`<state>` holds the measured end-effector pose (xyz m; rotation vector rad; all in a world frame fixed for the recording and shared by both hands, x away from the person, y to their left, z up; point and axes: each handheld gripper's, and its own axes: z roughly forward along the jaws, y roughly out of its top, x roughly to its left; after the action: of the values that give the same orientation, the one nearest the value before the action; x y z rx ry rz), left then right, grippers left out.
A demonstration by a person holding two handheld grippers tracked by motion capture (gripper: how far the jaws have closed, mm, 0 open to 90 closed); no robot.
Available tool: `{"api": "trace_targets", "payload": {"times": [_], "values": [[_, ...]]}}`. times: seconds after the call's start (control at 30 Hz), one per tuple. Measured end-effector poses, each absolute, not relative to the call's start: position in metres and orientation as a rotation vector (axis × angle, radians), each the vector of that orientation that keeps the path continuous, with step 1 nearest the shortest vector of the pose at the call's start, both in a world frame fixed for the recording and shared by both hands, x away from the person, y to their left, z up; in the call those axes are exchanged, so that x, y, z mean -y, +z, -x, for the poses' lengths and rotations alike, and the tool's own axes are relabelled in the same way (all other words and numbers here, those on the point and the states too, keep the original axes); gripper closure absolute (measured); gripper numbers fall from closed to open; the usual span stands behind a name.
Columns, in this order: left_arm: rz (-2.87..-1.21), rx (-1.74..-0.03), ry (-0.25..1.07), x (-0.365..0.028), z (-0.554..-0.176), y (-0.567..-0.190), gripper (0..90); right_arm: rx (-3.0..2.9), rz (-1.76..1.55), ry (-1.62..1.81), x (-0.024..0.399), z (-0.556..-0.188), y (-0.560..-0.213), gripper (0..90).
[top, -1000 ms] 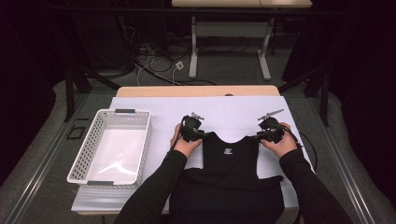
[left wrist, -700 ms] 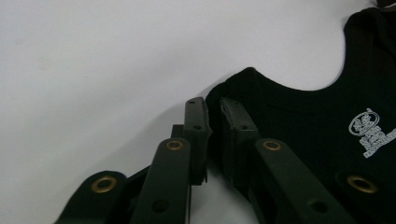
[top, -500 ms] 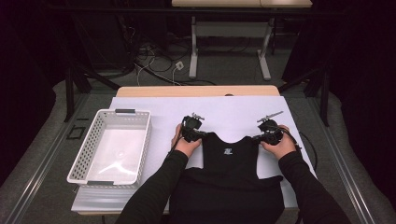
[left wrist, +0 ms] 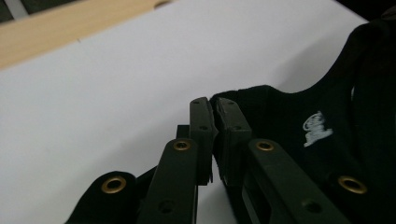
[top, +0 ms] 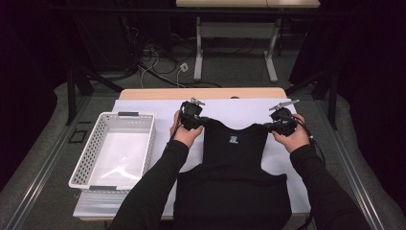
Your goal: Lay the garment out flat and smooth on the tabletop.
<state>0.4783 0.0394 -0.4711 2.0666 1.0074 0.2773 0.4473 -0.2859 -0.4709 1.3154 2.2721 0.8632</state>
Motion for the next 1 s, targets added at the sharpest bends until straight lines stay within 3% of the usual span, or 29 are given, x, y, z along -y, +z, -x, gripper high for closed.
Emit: {"api": "trace_targets", "payload": {"times": [0.2,0.4,1.0], "values": [[-2.023,-0.989,0.335,-0.042,-0.485,-0.442,85.9,-2.208,-1.286,0.884,0.283,-0.455,-0.441,86.6],[-2.047,-1.006,0.36,-0.041,-0.49,-0.441,85.8,-2.191,-1.266,0.885,0.275,-0.462,-0.425,86.6],[-2.069,-1.075,0.322,-0.031,-0.499,-0.474,85.2,-2.261,-1.298,0.813,0.25,-0.48,-0.451,86.4]]}}
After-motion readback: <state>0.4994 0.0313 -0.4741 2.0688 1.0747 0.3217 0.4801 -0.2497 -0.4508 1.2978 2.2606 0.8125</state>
